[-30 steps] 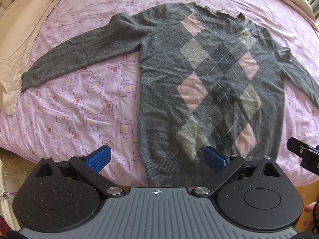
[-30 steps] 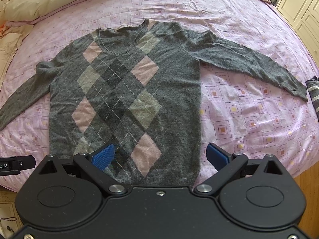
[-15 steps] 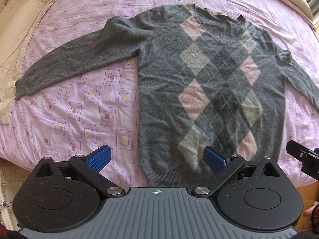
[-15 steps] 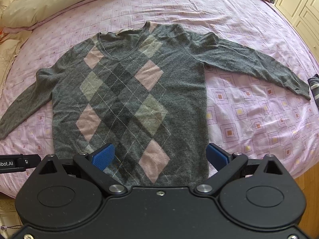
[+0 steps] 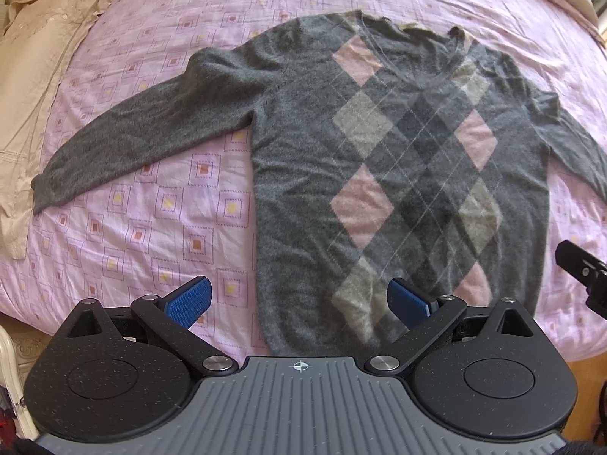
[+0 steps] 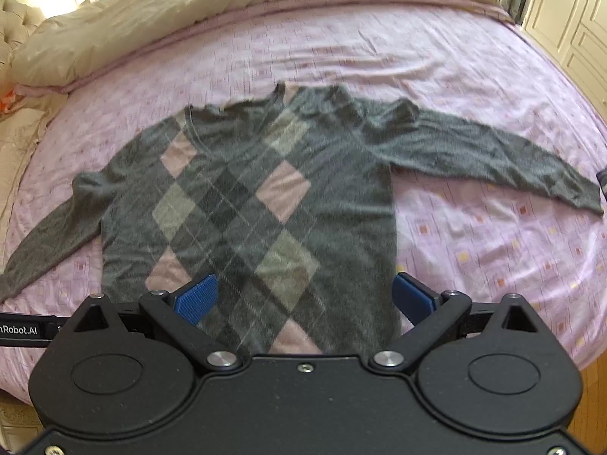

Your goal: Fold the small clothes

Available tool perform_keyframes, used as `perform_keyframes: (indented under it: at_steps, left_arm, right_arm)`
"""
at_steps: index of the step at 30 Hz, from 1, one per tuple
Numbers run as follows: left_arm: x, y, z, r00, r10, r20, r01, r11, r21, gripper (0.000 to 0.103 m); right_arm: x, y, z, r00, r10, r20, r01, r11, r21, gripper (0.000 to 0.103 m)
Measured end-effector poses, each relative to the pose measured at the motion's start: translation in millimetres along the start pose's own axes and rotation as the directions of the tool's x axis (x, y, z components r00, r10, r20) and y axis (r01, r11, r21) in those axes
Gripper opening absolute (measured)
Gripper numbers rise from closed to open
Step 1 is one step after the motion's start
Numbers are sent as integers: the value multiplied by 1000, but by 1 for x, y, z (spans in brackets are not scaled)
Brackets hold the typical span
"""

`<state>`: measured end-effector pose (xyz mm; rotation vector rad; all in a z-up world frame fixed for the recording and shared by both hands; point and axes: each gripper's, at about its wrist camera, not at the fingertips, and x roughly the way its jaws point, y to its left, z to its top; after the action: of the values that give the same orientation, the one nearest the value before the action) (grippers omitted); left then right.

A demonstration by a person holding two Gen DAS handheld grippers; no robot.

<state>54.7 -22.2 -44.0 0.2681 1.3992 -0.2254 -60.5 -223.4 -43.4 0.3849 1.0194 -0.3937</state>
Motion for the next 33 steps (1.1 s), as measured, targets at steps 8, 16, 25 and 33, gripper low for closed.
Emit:
perform_keyframes:
  at_steps: [8, 16, 25, 33]
  left_arm:
    - [-19, -30, 12, 993, 5, 114, 4, 997, -78, 100]
    - [-46, -82, 16, 943, -28, 331, 65, 993, -101, 100]
    - [-51, -138, 19, 916, 9, 402, 28, 996, -86, 100]
    - [-39, -167, 16, 930, -58, 364, 80, 996, -44, 100]
  right_arm:
    - [18, -46, 21, 998, 59, 23, -58, 997, -51, 98]
    - [54, -174, 37, 999, 18, 34, -23, 987, 162, 88]
    - [79, -343, 39, 984, -177, -18, 163, 862, 480, 75]
    - [88, -428, 38, 968, -249, -17, 217, 807, 549, 69]
